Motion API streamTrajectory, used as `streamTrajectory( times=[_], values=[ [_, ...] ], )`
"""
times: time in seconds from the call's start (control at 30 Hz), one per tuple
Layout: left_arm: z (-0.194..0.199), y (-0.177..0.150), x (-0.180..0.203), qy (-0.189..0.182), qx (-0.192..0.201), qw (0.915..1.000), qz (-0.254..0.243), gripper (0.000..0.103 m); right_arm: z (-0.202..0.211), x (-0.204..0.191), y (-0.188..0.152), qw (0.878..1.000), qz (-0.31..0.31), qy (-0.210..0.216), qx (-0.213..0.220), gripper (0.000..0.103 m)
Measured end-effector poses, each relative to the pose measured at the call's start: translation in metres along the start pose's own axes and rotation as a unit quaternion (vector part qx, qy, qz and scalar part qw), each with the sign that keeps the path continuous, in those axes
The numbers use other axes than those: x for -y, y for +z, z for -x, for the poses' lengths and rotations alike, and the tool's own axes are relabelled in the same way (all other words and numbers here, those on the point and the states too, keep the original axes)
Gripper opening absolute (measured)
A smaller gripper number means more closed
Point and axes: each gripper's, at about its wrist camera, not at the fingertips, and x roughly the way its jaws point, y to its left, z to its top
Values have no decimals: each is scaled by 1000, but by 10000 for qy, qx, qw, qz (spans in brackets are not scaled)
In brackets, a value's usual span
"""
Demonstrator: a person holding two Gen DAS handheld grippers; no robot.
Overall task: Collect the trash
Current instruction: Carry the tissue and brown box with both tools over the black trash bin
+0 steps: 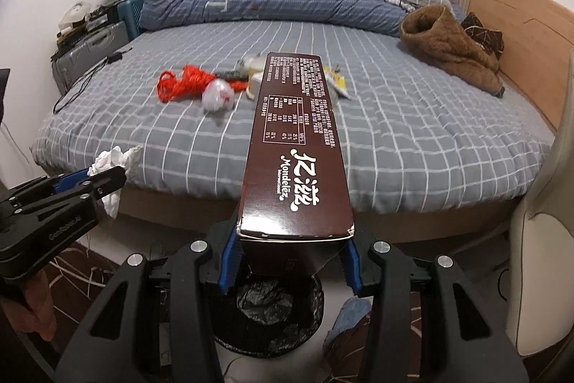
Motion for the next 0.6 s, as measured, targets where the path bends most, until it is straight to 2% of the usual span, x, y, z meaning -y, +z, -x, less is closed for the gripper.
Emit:
streamTrajectory(
  times=[0.37, 0.6],
  values=[
    [-34, -43, -3, 68, -446, 9990, -13, 32, -34, -12, -40, 9990, 18, 108, -444, 44],
    [-63, -57, -1, 222, -533, 9982, -149, 32, -67, -13, -63, 9967, -19, 173, -788, 44]
  ],
)
